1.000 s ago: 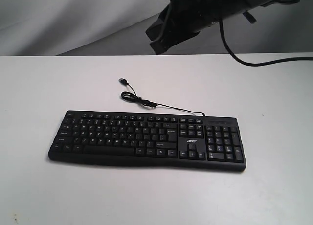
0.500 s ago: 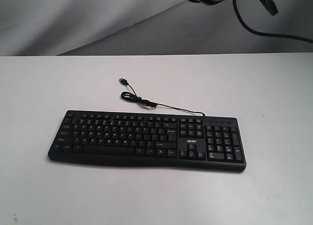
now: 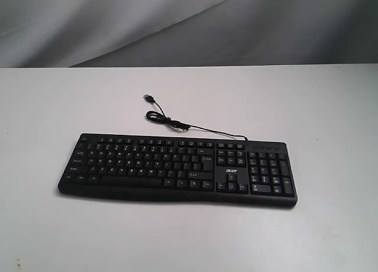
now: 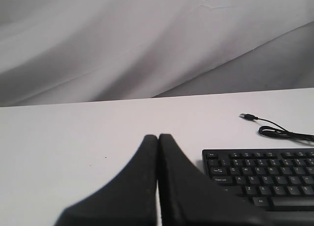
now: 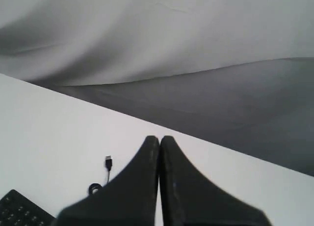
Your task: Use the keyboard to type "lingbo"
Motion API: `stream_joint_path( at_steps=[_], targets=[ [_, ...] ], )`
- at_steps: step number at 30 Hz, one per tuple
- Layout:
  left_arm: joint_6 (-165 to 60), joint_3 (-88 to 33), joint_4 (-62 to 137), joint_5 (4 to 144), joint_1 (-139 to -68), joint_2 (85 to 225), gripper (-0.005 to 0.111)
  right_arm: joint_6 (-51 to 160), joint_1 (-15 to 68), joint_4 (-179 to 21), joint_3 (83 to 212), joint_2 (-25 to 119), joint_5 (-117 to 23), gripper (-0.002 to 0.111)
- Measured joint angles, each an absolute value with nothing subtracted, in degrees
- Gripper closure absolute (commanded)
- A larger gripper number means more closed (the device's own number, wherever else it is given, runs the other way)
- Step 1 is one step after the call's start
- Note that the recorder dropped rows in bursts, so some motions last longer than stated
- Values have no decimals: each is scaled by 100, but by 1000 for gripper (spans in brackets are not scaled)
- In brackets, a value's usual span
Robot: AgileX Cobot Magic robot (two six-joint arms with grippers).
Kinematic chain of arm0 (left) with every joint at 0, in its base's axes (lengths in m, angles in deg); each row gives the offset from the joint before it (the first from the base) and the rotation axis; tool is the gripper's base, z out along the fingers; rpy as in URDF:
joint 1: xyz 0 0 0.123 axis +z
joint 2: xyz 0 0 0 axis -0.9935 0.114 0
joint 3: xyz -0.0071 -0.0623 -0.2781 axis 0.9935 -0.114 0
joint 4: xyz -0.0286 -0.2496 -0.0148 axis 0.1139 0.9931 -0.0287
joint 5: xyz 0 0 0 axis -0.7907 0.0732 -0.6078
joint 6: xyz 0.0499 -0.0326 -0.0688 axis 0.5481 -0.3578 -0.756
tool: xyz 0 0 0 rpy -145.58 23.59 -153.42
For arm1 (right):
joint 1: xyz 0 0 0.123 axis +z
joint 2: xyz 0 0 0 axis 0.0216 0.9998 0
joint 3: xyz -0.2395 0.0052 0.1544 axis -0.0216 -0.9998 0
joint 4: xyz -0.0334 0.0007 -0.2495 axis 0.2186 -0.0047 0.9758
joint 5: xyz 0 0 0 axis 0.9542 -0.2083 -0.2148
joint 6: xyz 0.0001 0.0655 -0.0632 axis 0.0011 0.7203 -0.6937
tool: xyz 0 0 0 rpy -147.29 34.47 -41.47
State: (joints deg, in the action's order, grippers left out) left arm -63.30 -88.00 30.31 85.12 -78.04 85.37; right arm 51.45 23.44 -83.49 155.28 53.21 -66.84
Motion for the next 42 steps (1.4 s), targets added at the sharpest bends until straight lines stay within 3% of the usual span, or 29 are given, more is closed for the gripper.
stream_joint_path(
  at_steps=[5,18,26,42],
  targets=[
    [-6330,-8800,3031,8512,-7804,8537,106,5232,2055,-7918,14473,4032,-6307,108],
    [-6330,-8800,3031,8512,-7804,8537,106,5332,-323,-7850,11424,-33,-5889,108],
    [-6330,-8800,3031,8512,-7804,8537,106,5634,-442,-7839,10448,-1578,-5889,108],
    [-6330,-8800,3031,8512,-7804,8537,106,5698,-442,-7841,8389,-2250,-6316,108]
  ],
)
